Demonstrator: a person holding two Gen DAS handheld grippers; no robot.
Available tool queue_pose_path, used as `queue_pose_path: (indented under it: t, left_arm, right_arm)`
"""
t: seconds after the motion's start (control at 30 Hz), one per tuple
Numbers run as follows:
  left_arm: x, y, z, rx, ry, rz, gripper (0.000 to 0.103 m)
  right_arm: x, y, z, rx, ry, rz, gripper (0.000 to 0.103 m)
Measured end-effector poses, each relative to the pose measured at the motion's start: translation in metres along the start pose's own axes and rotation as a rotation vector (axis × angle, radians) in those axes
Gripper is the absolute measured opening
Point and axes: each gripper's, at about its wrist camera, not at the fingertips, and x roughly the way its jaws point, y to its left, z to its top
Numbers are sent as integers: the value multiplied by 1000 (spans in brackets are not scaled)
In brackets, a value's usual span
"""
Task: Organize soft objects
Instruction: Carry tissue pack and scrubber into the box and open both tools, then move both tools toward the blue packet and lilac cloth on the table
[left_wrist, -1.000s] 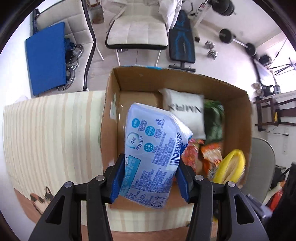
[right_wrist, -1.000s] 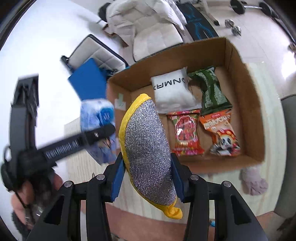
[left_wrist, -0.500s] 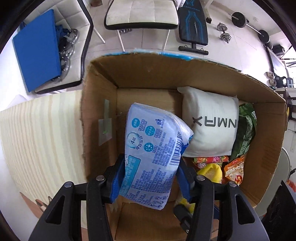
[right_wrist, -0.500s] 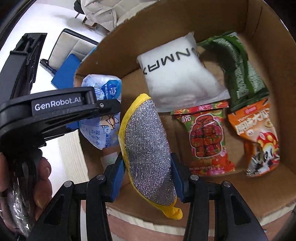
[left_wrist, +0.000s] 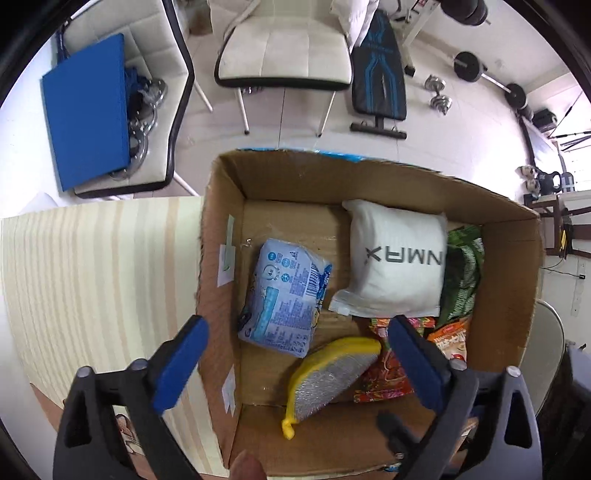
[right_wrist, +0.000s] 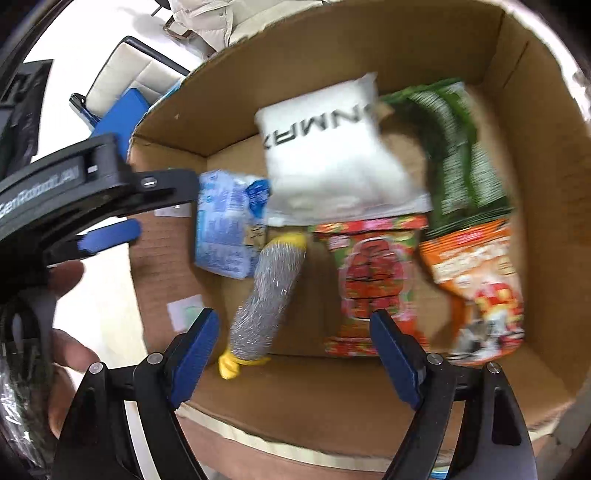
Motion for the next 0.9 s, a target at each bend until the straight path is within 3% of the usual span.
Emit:
queue_pose_path:
  t: [0.03,0.1,0.3,0.57,0.9]
  left_arm:
    - [-3,0,-4,3,-14,5,100]
    - [-12,0,-13,10,-45,9,100]
    - [-40,-4,-52,39,-147,20,100]
    - [-79,-8,-112,76,-285,63,100]
    - [-127,-6,-166,41,-415,72,100]
  right_arm:
    - [-8,1,-1,-24,-16,-52,97]
    - [-17,2,-2,-54,-40,-115,103]
    - [-47,-8,-17,-124,-102,-235,103]
    - [-90,-20,-59,-164,-222,-292,103]
    - [-132,-13,-104,-198,-324,-258,103]
